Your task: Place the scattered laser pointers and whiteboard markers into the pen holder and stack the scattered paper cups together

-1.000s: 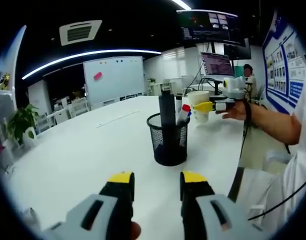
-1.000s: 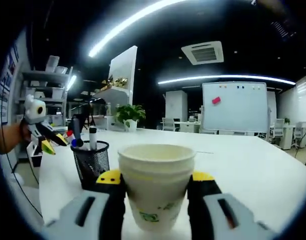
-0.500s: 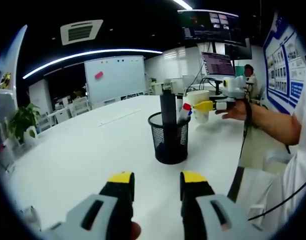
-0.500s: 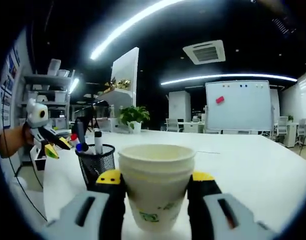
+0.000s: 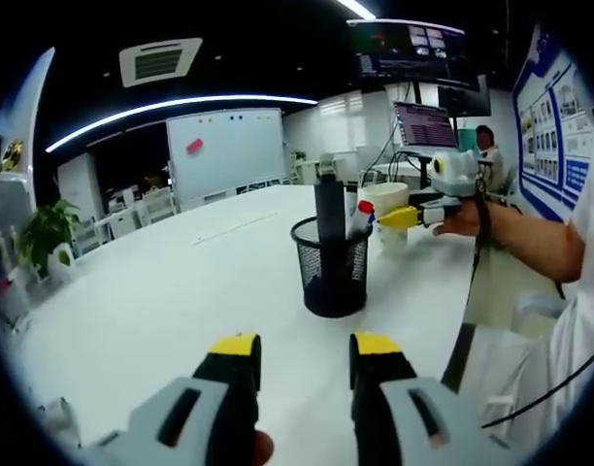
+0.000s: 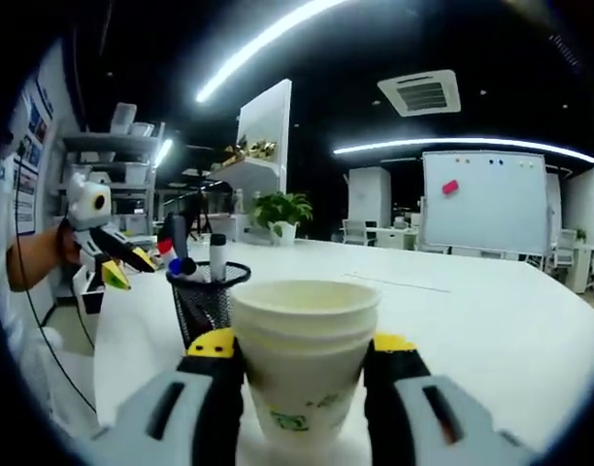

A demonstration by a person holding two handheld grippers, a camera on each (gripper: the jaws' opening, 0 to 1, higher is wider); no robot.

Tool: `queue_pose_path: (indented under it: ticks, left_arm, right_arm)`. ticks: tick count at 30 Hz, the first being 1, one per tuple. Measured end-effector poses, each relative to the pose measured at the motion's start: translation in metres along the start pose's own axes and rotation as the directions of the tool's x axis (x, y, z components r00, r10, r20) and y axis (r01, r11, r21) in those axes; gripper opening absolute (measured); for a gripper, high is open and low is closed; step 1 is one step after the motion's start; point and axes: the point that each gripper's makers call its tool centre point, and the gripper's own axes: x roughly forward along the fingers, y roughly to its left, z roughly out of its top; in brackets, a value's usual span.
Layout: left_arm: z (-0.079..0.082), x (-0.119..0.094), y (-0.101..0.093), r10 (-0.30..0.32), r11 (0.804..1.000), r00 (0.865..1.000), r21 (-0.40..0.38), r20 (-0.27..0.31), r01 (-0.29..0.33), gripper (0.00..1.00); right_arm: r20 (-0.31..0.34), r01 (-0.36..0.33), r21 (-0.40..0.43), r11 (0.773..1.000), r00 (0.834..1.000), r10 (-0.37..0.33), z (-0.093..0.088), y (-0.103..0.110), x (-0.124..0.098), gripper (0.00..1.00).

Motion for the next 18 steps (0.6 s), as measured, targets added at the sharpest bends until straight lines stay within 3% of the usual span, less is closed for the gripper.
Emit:
queue_pose_path:
  ticks: [6,18]
  left_arm:
    - [0.0,-0.001,0.003,0.009,1.0,1.0,-0.004,0.0,-0.009,0.37]
    - [0.002,0.0,0.002,0.004,1.0,1.0,0.005,-0.002,-0.004,0.37]
  right_arm:
    - [-0.018,-0.053,-0.013,0.999,0.998,0.052,-0.007,0.013,0.005,0.49]
    - [-0.073,-0.063,-0.019,0.998,0.995,0.061,-0.019,0.023,0.004,0.49]
